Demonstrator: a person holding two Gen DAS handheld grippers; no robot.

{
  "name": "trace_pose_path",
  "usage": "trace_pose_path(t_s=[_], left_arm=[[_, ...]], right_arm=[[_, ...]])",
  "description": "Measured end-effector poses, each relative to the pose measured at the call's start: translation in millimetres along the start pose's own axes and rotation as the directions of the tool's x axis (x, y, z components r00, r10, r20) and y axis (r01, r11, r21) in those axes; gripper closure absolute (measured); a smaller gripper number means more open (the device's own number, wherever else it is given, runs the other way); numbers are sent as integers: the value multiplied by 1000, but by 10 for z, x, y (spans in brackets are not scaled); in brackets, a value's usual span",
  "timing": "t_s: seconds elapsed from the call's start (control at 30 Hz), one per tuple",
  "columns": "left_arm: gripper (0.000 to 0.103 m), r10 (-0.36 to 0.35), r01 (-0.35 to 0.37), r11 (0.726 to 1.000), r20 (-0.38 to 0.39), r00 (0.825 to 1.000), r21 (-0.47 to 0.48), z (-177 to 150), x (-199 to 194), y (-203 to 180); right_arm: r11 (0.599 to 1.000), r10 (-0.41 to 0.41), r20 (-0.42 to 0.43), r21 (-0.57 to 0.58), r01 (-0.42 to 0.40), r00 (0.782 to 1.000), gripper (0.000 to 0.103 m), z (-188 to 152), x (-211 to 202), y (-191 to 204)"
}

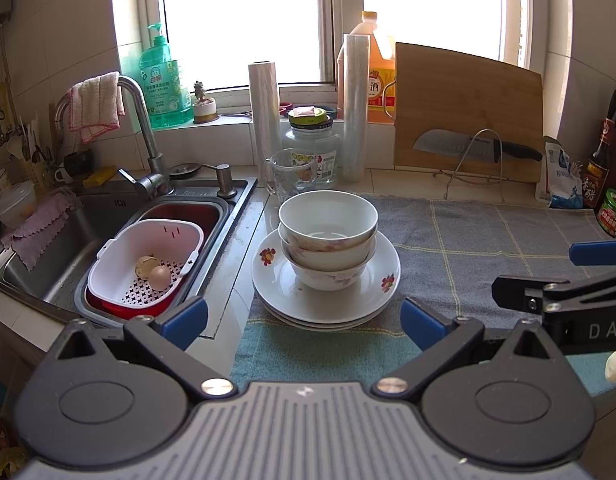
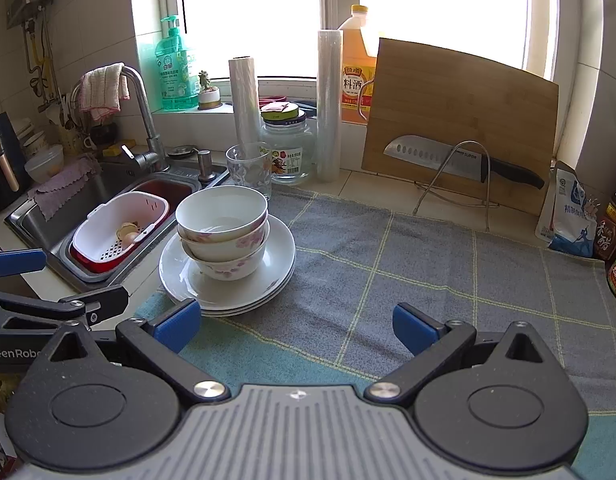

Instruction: Organize plates and bowls

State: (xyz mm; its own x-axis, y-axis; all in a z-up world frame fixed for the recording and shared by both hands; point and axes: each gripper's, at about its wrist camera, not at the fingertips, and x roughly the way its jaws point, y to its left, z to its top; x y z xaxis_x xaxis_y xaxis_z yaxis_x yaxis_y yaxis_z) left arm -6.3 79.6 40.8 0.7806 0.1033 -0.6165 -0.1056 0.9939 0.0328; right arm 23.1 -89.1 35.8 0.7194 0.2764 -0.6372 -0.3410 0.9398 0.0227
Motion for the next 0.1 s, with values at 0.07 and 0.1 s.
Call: trace_pose_path(t_s=[0.07, 0.1], left_arm=[[1, -1, 1, 1000, -3, 1000, 2, 12, 23, -1], [1, -1, 1, 1000, -5, 1000, 3, 24, 38, -3]], right_arm=[[1000, 0, -2, 0, 0, 1000, 0, 8, 16, -6], [1000, 0, -3, -1, 0, 1000, 0, 15, 24, -7]])
